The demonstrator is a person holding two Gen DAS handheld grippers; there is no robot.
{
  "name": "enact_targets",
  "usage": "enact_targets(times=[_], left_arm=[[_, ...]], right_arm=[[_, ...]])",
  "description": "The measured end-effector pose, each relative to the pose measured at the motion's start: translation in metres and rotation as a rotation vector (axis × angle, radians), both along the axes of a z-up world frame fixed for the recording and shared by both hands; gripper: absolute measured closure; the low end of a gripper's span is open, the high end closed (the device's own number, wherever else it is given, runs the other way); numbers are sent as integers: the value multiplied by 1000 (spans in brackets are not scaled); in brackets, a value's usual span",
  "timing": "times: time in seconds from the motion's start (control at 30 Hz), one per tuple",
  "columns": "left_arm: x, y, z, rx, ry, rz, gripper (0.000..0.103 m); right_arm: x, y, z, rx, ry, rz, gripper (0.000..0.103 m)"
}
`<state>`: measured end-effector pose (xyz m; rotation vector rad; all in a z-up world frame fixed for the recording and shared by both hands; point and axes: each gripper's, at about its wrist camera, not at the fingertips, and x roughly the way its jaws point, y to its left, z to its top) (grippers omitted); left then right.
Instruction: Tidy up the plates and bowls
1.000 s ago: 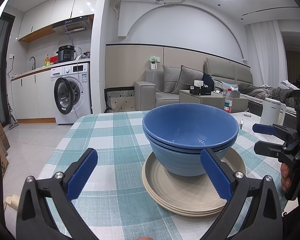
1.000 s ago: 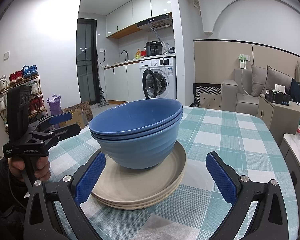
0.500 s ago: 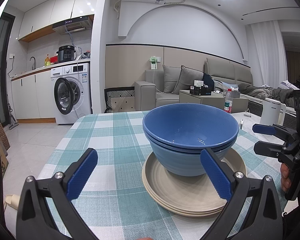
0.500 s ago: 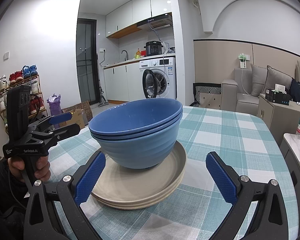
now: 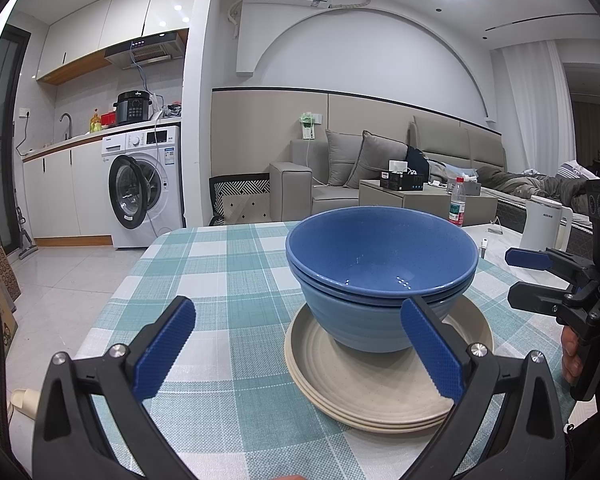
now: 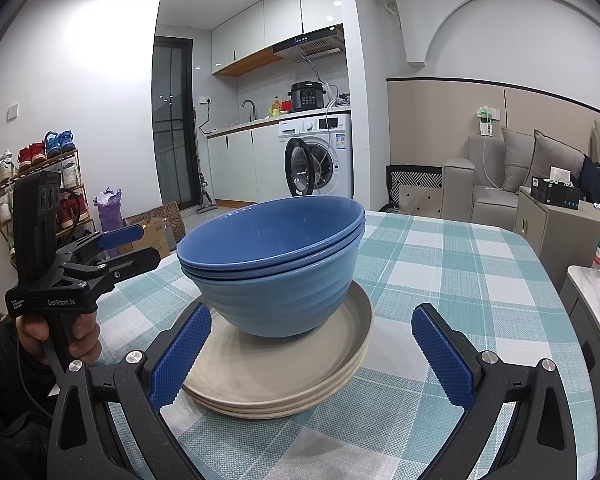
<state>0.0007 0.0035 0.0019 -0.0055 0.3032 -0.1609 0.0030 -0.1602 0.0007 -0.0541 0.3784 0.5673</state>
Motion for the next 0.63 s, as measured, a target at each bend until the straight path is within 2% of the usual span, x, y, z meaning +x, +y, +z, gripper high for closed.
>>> enact_targets(times=[0.63], left_arm=[[0,1,0,1,0,-2,0]], right_arm=[[-1,1,-1,-1,3,1,1]])
